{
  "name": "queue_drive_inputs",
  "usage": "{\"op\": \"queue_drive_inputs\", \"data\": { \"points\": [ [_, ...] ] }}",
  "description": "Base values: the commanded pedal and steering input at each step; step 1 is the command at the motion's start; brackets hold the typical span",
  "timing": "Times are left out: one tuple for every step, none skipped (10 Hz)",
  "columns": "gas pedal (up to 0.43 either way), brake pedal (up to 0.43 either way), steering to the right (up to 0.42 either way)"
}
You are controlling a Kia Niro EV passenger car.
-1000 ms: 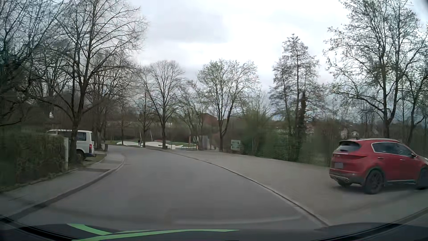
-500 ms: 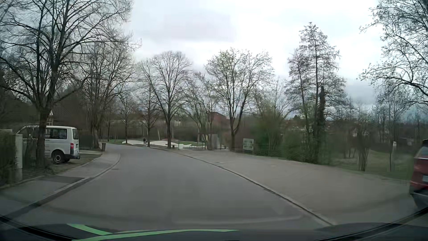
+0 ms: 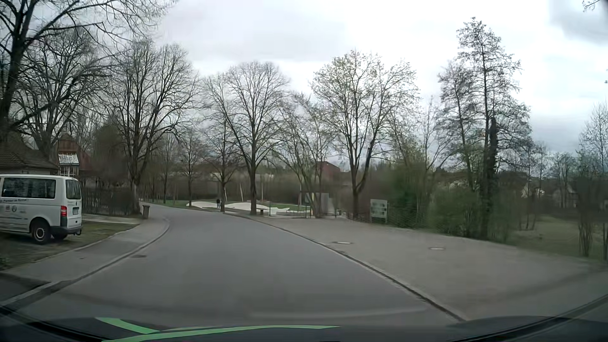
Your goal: Follow the waypoints while adhering to traffic rules and regulations
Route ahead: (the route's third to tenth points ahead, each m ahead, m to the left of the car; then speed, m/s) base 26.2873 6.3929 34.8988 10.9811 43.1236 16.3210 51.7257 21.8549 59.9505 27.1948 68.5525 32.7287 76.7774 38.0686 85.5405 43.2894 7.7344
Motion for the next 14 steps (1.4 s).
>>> {"op": "queue_drive_inputs", "data": {
  "points": [
    [0.000, 0.000, -0.064],
    [0.000, 0.000, -0.066],
    [0.000, 0.000, -0.066],
    [0.000, 0.000, -0.067],
    [0.000, 0.000, -0.067],
    [0.000, 0.000, -0.067],
    [0.000, 0.000, -0.069],
    [0.000, 0.000, -0.069],
    [0.000, 0.000, -0.069],
    [0.000, 0.000, -0.069],
    [0.000, 0.000, -0.068],
    [0.000, 0.000, -0.069],
    [0.000, 0.000, -0.068],
    [0.000, 0.000, -0.067]
  ]
}}
